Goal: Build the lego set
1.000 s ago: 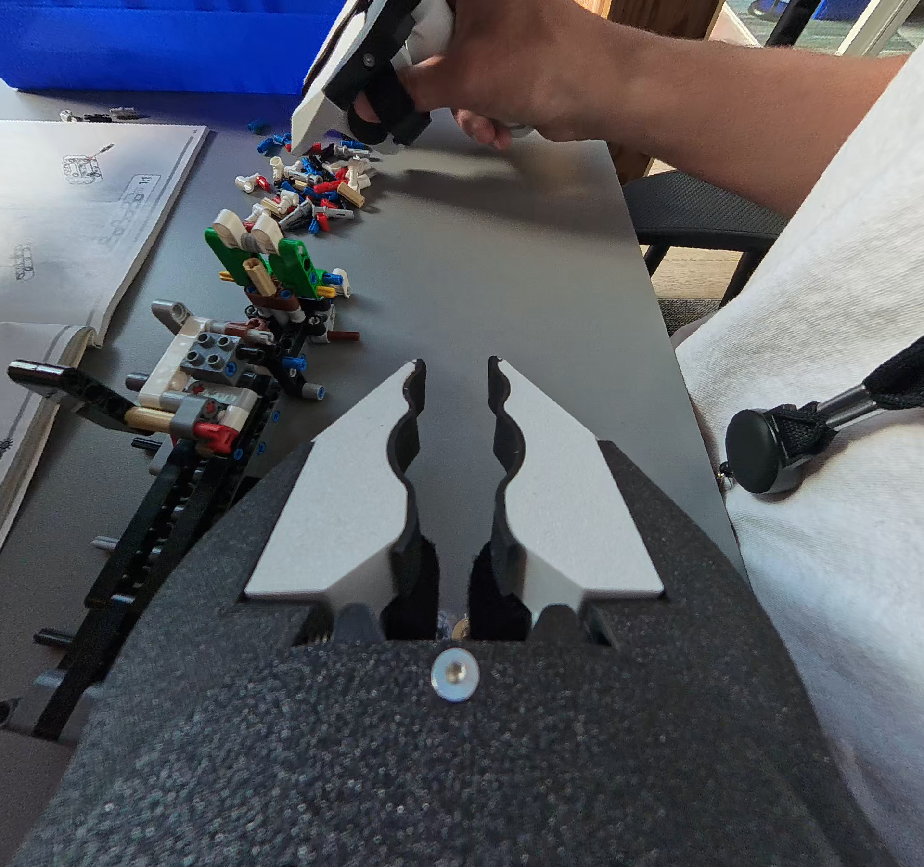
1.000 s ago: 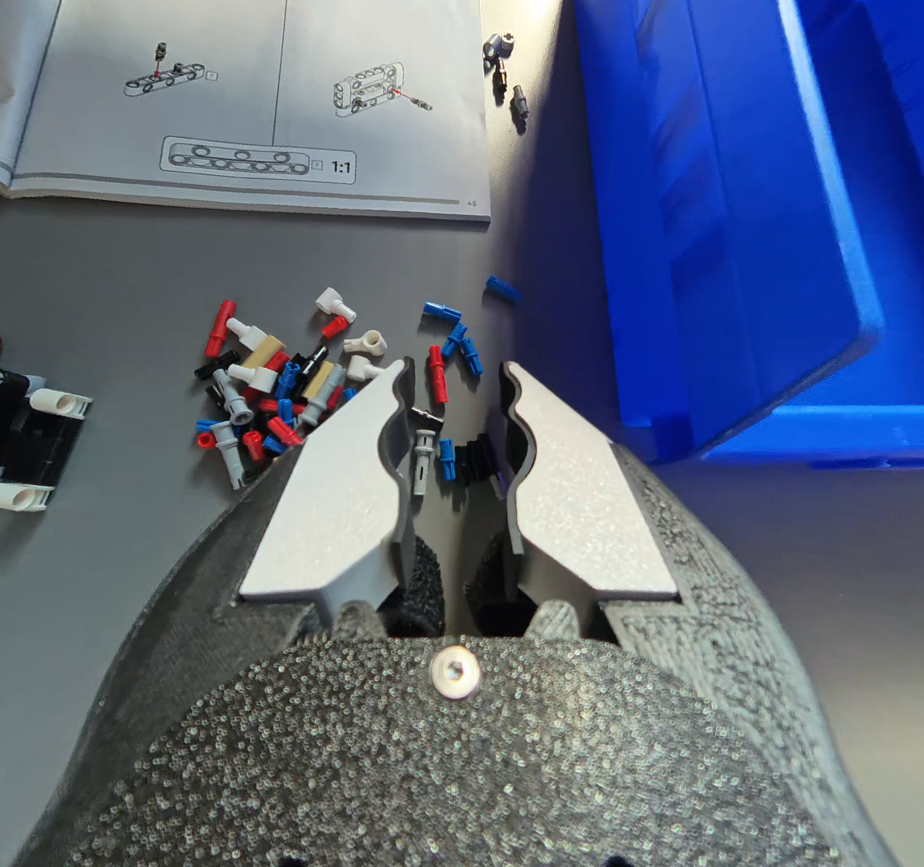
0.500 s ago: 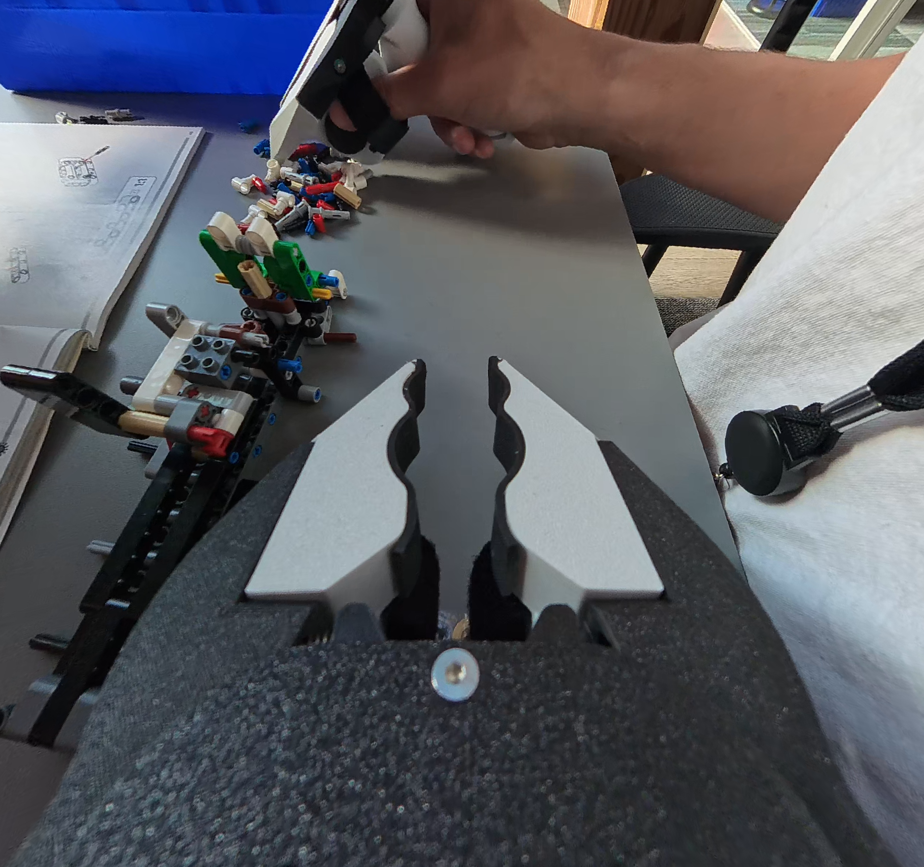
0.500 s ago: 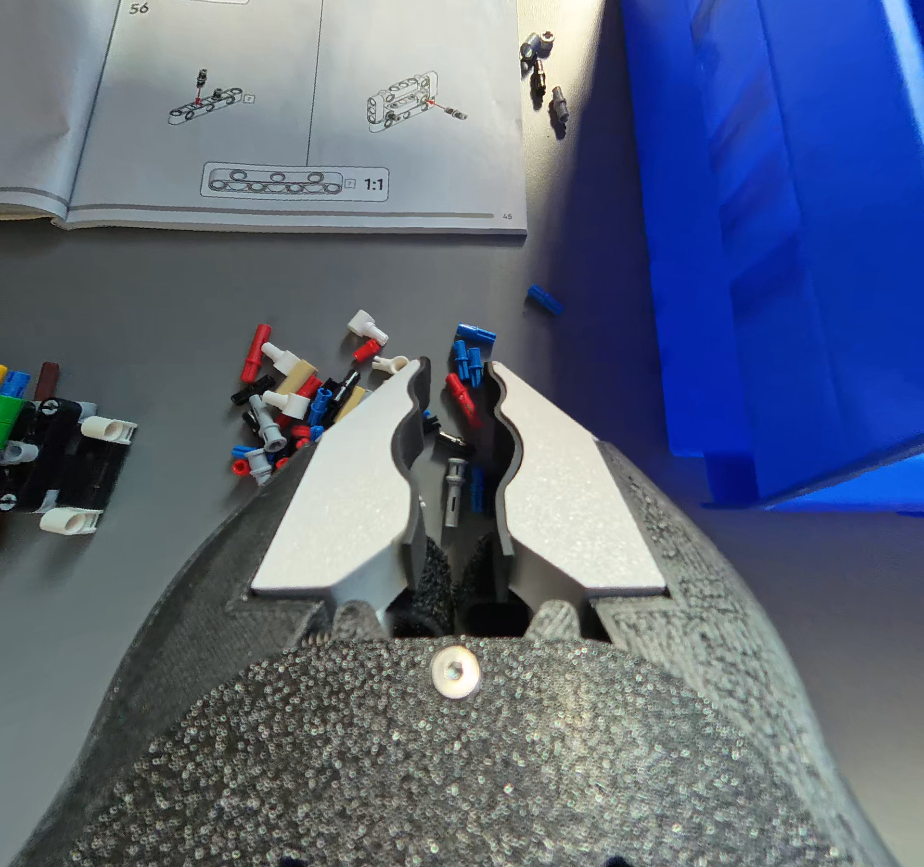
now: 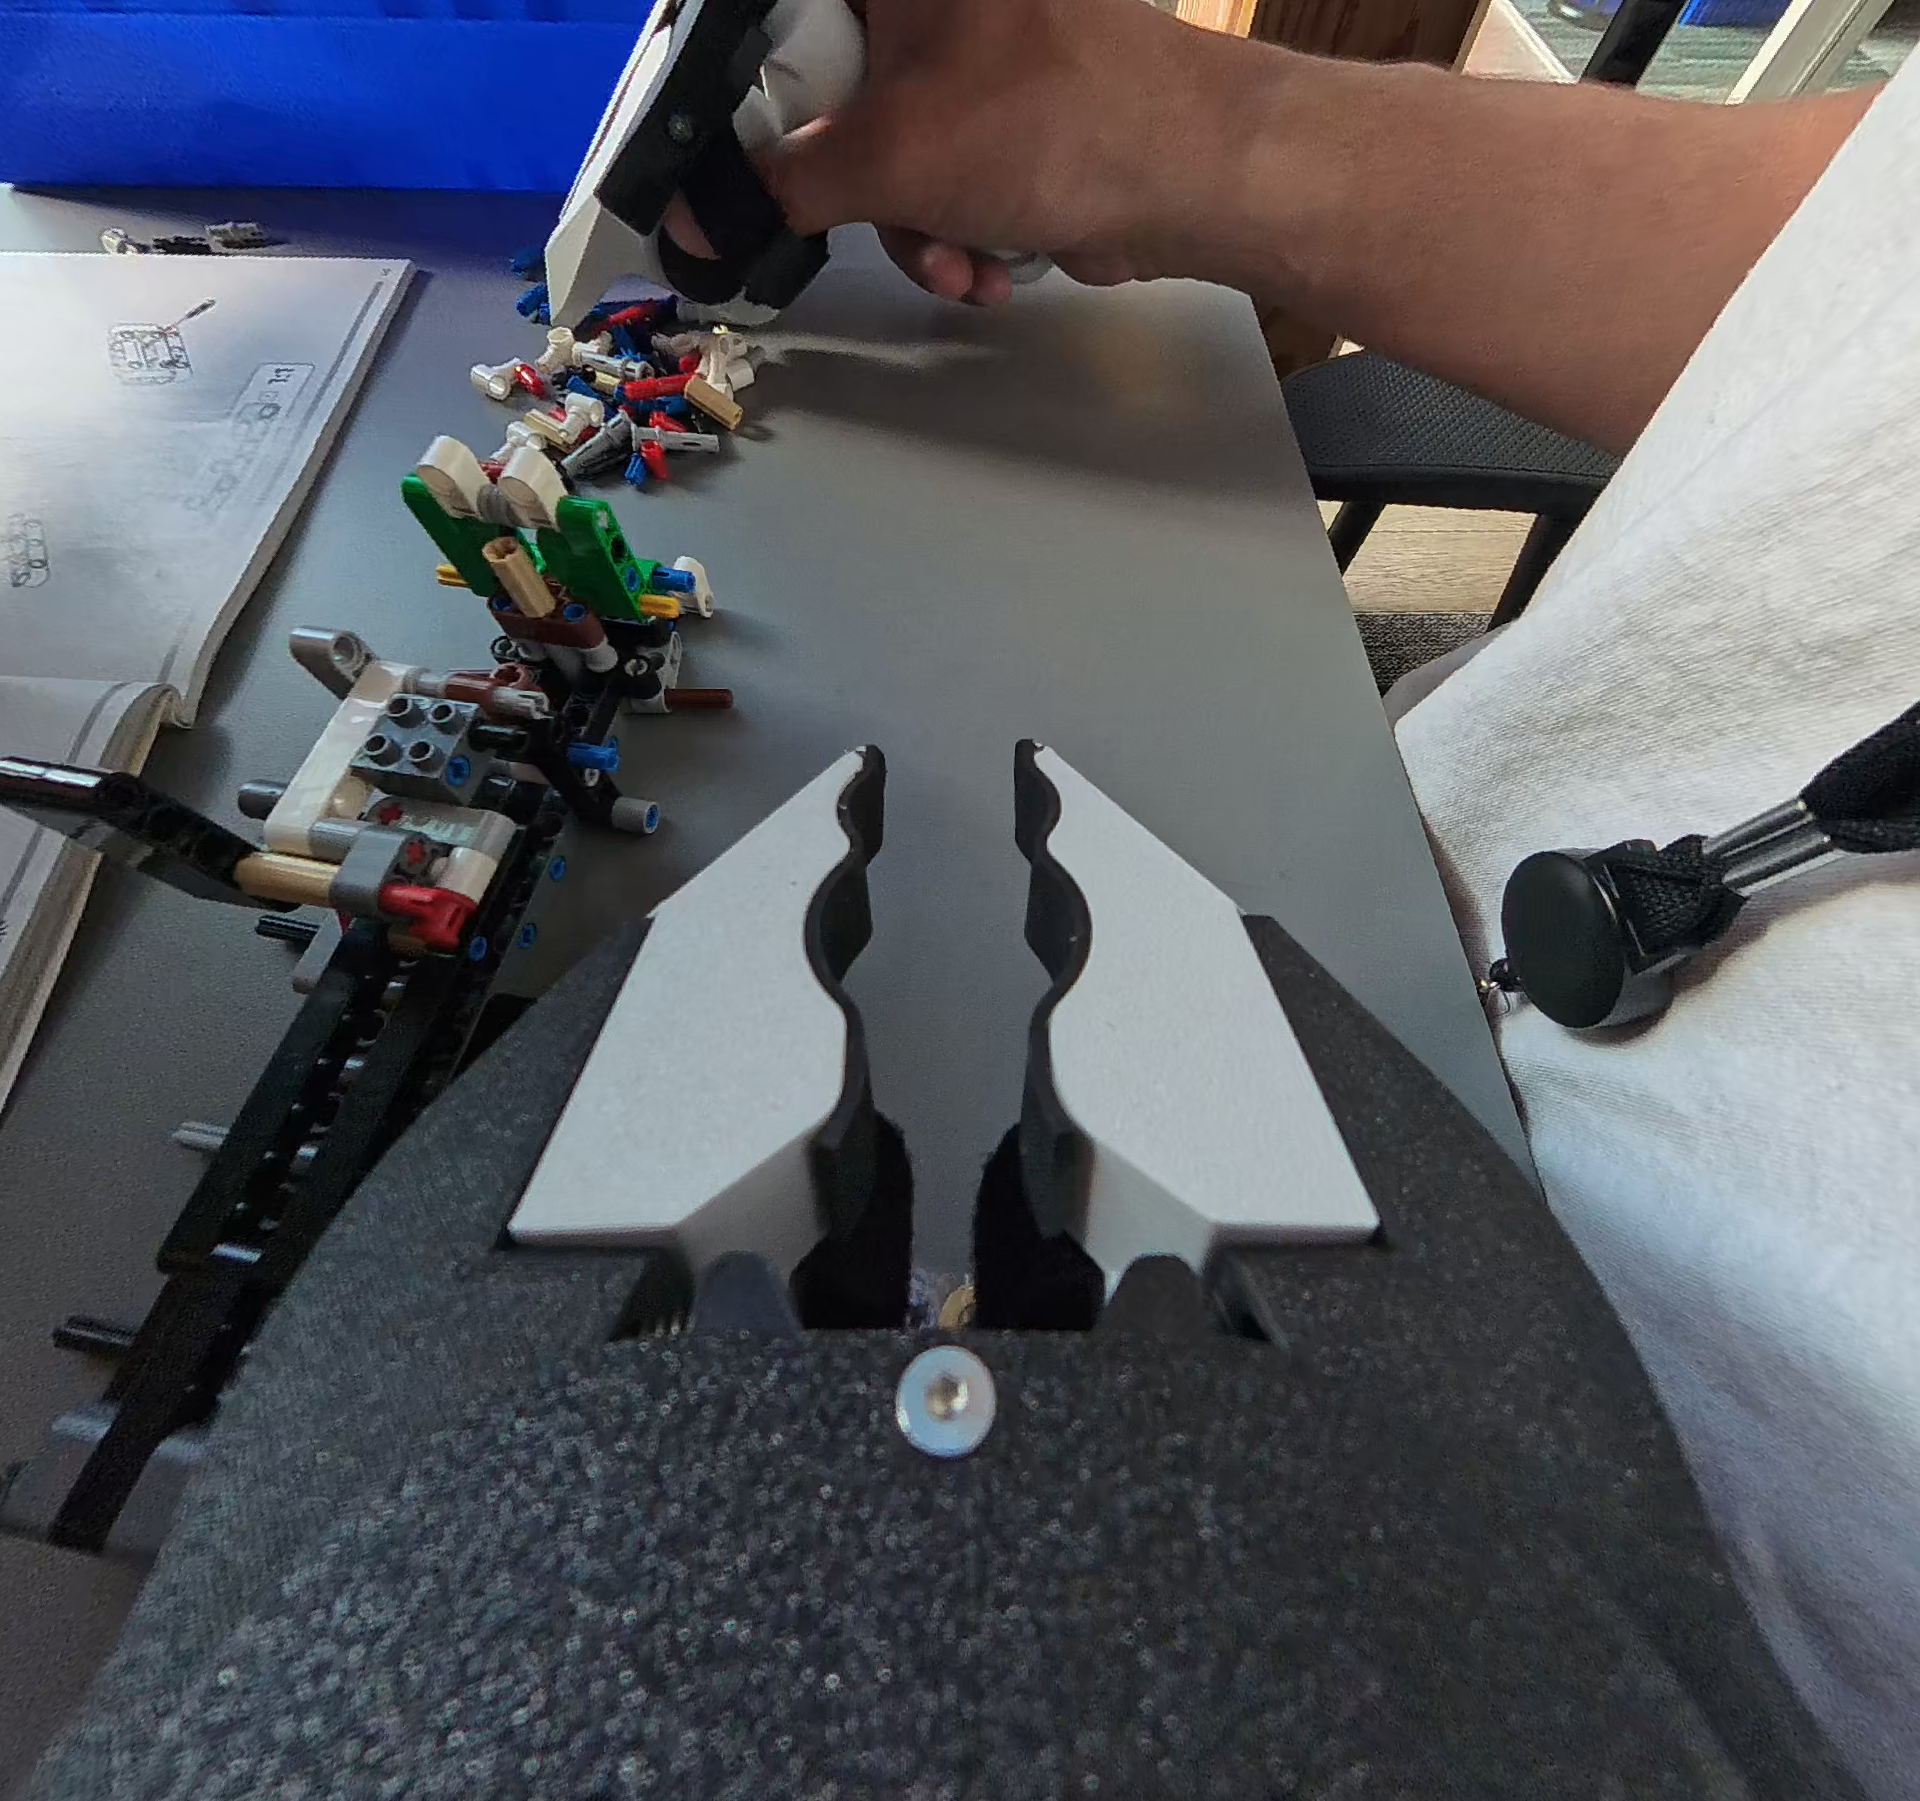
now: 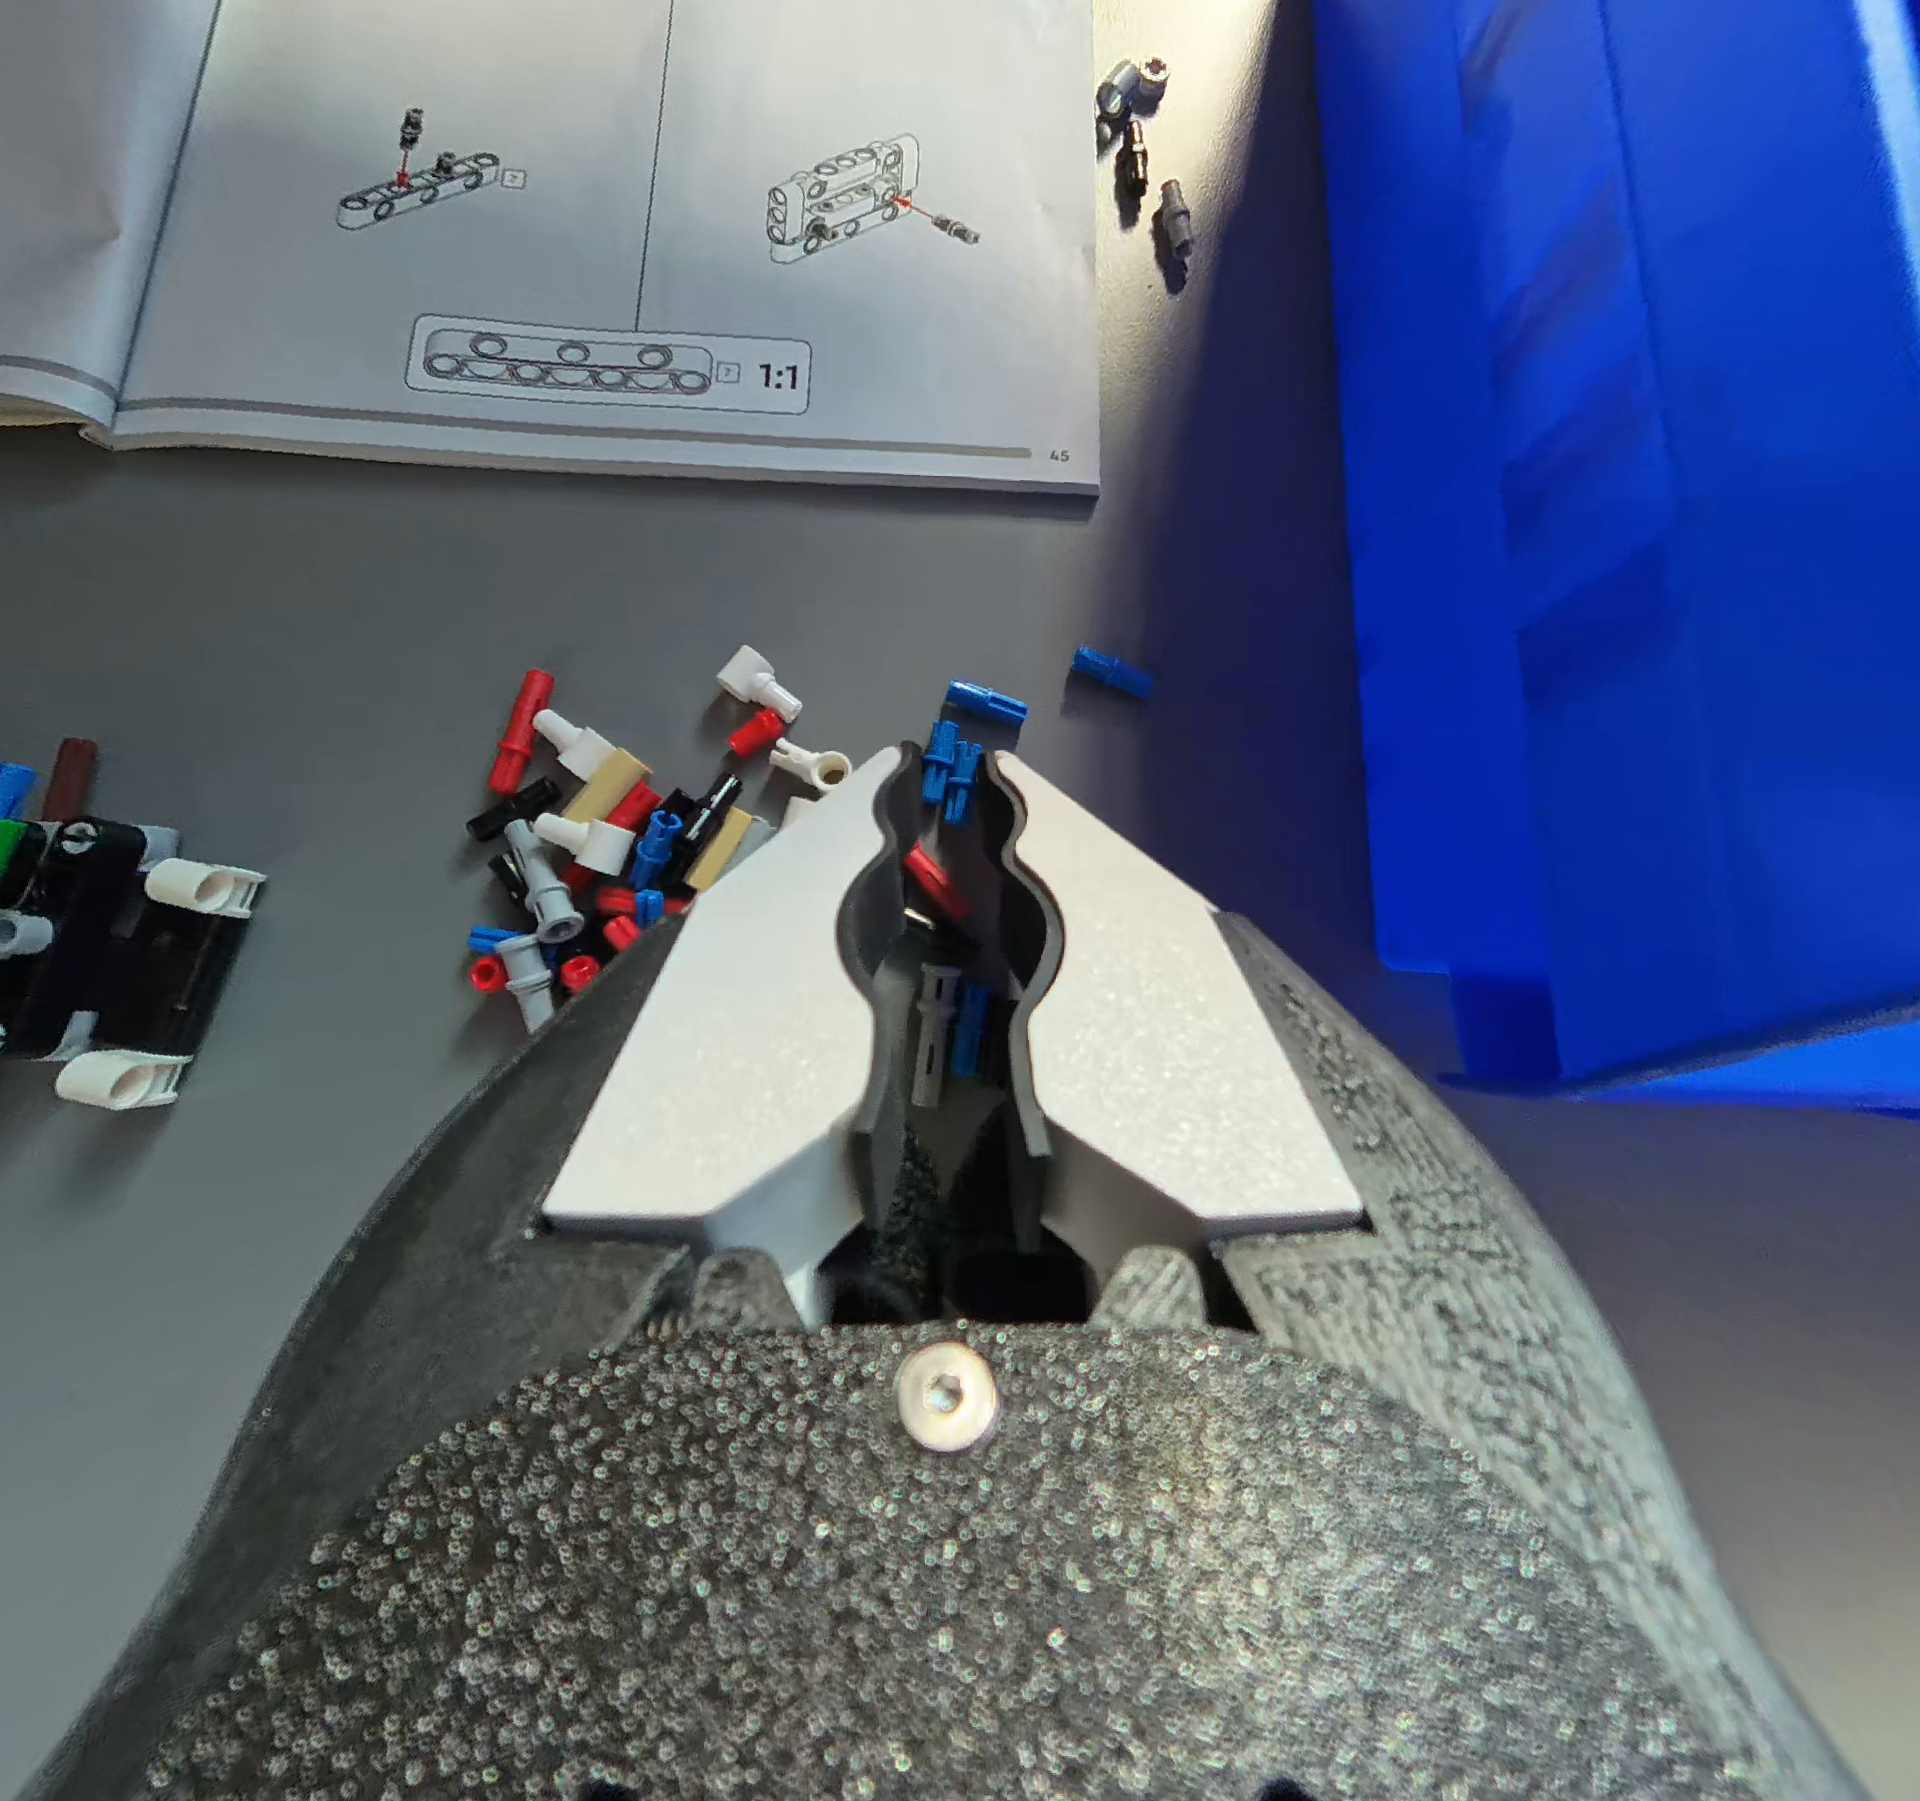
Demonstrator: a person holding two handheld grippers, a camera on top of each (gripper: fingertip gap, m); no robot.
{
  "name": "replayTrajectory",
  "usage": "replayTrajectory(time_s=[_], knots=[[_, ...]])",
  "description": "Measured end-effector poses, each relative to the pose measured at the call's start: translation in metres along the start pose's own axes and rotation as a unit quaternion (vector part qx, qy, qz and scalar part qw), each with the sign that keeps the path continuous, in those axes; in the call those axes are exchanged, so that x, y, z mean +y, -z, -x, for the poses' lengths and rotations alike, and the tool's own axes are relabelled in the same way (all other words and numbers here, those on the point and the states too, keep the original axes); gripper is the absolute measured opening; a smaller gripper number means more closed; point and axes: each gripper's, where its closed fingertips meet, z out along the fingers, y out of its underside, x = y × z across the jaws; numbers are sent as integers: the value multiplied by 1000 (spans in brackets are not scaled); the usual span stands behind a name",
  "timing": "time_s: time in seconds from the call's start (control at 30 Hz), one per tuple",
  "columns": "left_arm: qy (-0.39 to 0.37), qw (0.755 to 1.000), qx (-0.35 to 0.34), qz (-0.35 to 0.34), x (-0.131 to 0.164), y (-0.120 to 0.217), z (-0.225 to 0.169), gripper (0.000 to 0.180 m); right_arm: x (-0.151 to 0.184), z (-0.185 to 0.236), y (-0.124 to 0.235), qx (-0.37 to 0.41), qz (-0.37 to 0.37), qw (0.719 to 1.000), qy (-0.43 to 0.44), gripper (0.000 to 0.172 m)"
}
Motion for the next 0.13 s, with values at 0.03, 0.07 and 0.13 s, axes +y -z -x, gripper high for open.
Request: replayTrajectory(time_s=[0.03,0.07,0.13], knots=[[0,1000,0,0,0,0,0,23,-1,-1,-1,3,1,1000,3,9],[0,1000,0,0,0,0,0,22,-1,-1,-1,3,1,1000,4,9],[-1,1000,0,-1,0,0,0,23,-3,-2,-3,4,-1,1000,2,9]])
